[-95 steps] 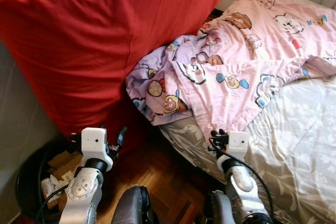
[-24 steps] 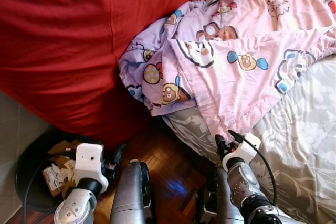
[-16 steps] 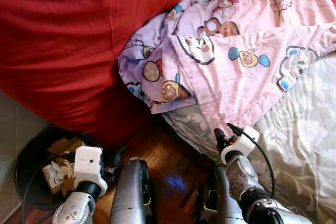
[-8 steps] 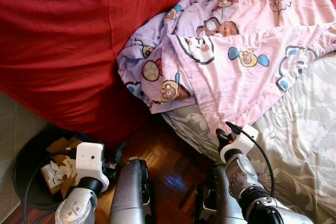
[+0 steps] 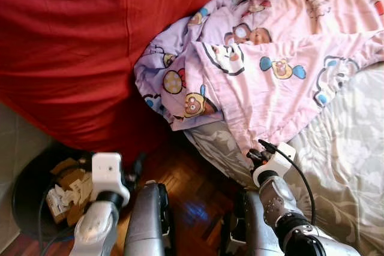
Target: Clean up the room
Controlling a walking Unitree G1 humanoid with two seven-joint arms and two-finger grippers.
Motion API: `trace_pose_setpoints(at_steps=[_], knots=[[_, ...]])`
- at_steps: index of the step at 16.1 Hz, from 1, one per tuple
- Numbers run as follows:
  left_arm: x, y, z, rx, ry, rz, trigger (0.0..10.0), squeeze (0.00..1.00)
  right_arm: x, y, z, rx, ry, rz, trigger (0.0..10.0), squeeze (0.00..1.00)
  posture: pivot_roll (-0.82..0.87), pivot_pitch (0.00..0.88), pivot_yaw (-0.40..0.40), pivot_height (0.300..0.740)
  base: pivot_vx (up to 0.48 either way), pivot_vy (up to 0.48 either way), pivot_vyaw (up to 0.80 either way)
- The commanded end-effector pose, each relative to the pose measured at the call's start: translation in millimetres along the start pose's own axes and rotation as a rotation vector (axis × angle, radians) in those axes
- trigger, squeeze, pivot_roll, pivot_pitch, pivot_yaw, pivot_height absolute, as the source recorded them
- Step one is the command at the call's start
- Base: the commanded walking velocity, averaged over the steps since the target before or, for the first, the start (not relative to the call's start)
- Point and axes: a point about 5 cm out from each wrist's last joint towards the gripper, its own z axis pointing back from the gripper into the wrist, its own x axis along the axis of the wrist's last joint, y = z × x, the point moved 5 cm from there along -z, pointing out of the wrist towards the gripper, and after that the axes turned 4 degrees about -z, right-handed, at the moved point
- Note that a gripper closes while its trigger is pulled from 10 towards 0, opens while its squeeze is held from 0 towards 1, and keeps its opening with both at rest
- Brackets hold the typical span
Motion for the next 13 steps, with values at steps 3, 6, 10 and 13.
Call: trace_pose_setpoints(at_steps=[3, 6, 10, 13], knots=[[-9, 43.5, -10.8, 0.188, 0.017, 0.071, 10.0, 0.00, 7, -9.4, 2.9, -0.005, -0.045, 0.043, 0.0, 0.00, 0.17, 0.158, -0.024, 0.598, 0.000, 0.000, 0.00], [-14, 33.4, -17.9, 0.100, 0.021, 0.045, 10.0, 0.00, 20, -5.2, 5.4, 0.059, -0.113, 0.187, 0.0, 0.00, 0.14, 0.101, -0.031, 0.598, 0.000, 0.000, 0.00], [-18, 42.9, -21.4, 0.121, 0.019, 0.044, 10.0, 0.00, 38, -8.5, 16.0, 0.107, -0.219, 0.317, 0.0, 0.00, 0.12, 0.077, -0.036, 0.598, 0.000, 0.000, 0.00], [-20, 31.1, -22.3, 0.085, 0.013, 0.047, 10.0, 0.00, 39, -8.0, 21.2, 0.108, -0.248, 0.341, 10.0, 0.00, 0.11, 0.079, -0.036, 0.598, 0.000, 0.000, 0.00]])
